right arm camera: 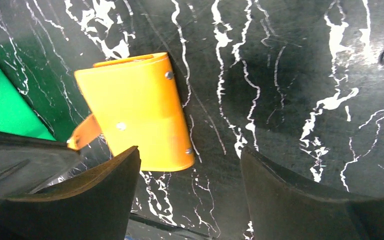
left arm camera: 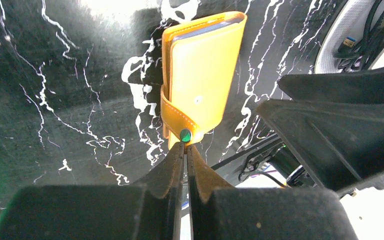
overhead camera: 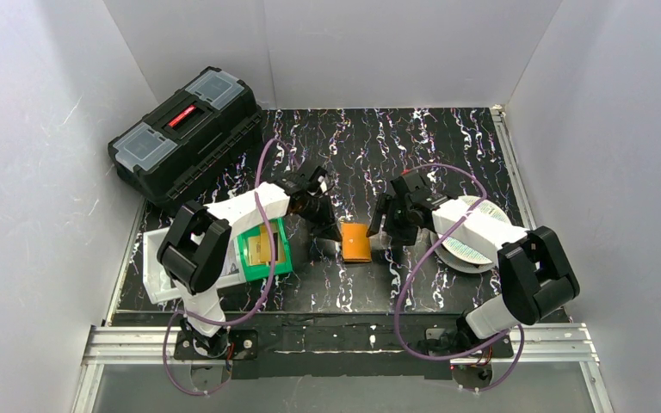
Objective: Take the credit cards out of the card holder
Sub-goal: Open the card holder at the center of the board.
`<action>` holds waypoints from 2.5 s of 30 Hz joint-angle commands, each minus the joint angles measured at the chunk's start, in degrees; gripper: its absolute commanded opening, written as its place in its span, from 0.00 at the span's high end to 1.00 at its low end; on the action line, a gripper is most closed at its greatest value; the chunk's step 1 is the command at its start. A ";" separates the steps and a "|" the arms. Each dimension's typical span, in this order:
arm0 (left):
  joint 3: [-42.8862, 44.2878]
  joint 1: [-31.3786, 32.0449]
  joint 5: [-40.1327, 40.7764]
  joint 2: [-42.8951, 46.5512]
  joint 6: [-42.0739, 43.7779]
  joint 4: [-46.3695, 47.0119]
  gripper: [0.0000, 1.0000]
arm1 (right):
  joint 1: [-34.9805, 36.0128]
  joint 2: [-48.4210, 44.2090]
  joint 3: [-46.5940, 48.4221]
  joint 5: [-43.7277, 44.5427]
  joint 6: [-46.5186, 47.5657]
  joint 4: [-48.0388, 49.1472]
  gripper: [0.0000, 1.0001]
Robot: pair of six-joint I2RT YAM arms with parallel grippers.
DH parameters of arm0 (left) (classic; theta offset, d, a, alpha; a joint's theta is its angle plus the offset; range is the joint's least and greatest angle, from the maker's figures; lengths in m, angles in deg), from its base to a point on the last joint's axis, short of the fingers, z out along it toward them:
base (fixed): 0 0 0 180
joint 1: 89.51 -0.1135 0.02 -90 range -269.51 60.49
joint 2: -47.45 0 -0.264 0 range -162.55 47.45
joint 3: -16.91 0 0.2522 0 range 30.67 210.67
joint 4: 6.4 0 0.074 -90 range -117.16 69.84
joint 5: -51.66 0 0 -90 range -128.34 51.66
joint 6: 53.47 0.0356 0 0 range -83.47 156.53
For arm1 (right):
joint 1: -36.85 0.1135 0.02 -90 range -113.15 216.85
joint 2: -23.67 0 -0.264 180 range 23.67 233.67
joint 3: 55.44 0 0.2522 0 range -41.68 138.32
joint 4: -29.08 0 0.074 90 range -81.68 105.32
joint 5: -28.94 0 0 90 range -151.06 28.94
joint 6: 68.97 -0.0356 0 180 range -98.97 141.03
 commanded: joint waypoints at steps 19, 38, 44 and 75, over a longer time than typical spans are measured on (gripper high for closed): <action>-14.98 -0.38 2.34 7.08 -6.41 8.81 1.00 | 11.91 1.59 6.70 12.46 0.95 -7.42 0.23; -18.19 -1.82 3.11 5.52 -7.77 10.46 1.00 | 18.45 -1.51 2.88 16.93 1.96 -5.08 0.27; -17.93 -1.86 3.45 4.94 -8.02 9.93 1.00 | 23.62 5.30 10.59 24.61 4.61 -8.17 0.22; -12.52 -4.32 5.86 4.04 -2.68 2.56 1.00 | 27.01 16.17 22.86 27.17 8.98 -15.92 0.65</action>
